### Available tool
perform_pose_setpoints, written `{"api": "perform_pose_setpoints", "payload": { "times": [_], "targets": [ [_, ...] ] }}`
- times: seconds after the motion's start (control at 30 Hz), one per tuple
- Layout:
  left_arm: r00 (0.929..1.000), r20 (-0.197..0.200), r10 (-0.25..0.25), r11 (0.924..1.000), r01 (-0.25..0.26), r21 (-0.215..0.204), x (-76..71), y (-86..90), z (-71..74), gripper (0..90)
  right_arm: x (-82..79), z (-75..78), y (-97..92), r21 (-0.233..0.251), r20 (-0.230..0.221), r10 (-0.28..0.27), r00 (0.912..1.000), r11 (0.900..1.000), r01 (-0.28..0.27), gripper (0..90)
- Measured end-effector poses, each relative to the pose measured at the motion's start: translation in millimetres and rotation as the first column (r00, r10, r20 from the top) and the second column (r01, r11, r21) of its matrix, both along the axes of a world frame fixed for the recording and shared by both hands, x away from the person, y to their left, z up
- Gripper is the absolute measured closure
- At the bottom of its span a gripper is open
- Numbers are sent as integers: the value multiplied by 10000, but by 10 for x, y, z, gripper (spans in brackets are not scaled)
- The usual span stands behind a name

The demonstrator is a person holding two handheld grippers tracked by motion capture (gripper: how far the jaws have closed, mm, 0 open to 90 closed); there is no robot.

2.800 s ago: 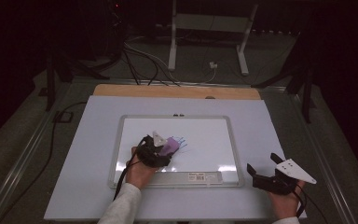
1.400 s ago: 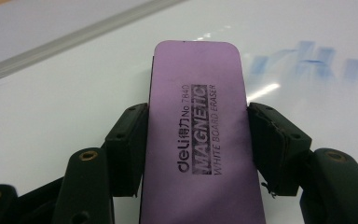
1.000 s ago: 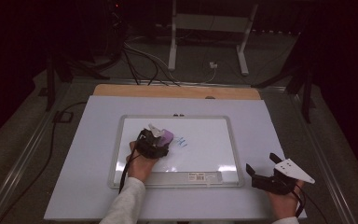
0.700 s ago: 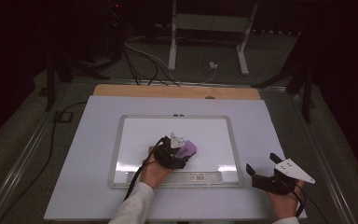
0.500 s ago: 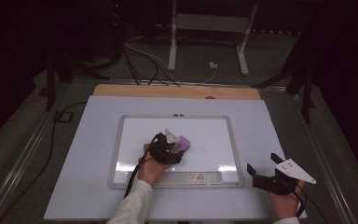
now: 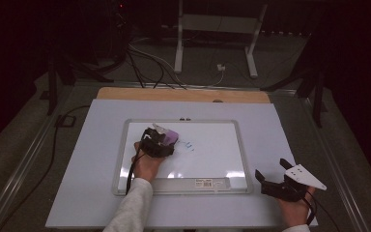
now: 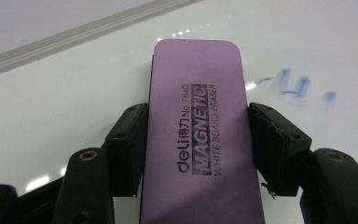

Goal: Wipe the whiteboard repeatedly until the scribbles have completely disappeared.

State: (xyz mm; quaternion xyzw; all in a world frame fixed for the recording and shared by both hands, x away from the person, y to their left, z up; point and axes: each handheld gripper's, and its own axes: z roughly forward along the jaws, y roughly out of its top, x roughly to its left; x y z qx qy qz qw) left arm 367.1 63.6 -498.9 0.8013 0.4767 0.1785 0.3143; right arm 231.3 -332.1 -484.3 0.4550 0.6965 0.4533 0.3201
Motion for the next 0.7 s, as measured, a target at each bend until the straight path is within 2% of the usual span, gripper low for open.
{"api": "perform_pose_setpoints", "payload": {
  "times": [0.07, 0.13, 0.17, 0.23, 0.27, 0.3, 0.37, 0.4, 0.47, 0.6, 0.7],
  "targets": [
    [9985, -13, -552, 9984, 552, -122, -59, -126, -4, 421, -1, 1, 0, -1, -6, -6, 10000, 10000, 6, 9],
    [9931, 89, -1170, 9931, 1170, -19, -149, -281, -3, 421, 2, -2, -1, -16, -14, 7, 10000, 10000, -7, 9],
    [9885, 135, -1504, 9886, 1503, 31, -199, -360, 0, 421, 2, -2, 1, -21, -19, 18, 10000, 10000, -18, 8],
    [9734, 250, -2279, 9736, 2275, 191, -301, -515, 6, 420, 0, -1, 6, -14, -12, 29, 10000, 10000, -29, 9],
    [9635, 257, -2666, 9636, 2659, 286, -343, -579, 12, 420, -1, 1, 7, -20, -9, 31, 10000, 10000, -31, 9],
    [9574, 314, -2872, 9574, 2858, 419, -378, -635, 17, 420, -2, 1, 6, -28, -7, 27, 10000, 10000, -28, 9],
    [9540, 399, -2971, 9535, 2941, 660, -393, -688, 27, 420, -3, 2, 1, -10, -8, 5, 10000, 10000, -5, 9],
    [9552, 360, -2937, 9549, 2915, 566, -377, -682, 24, 420, -4, 3, -1, 2, -6, -12, 10000, 10000, 12, 8],
    [9644, 365, -2618, 9646, 2602, 427, -328, -643, 13, 420, -7, 5, -8, 25, 12, -26, 10000, 10000, 26, 8],
    [9864, 427, -1588, 9863, 1566, 517, -189, -482, 8, 420, -8, 6, -20, 64, 22, -63, 10000, 10000, 62, 9],
    [9965, 418, -726, 9955, 698, 647, -87, -300, 10, 421, -10, 7, -24, 52, 15, -75, 10000, 10000, 75, 9]
  ]
}}
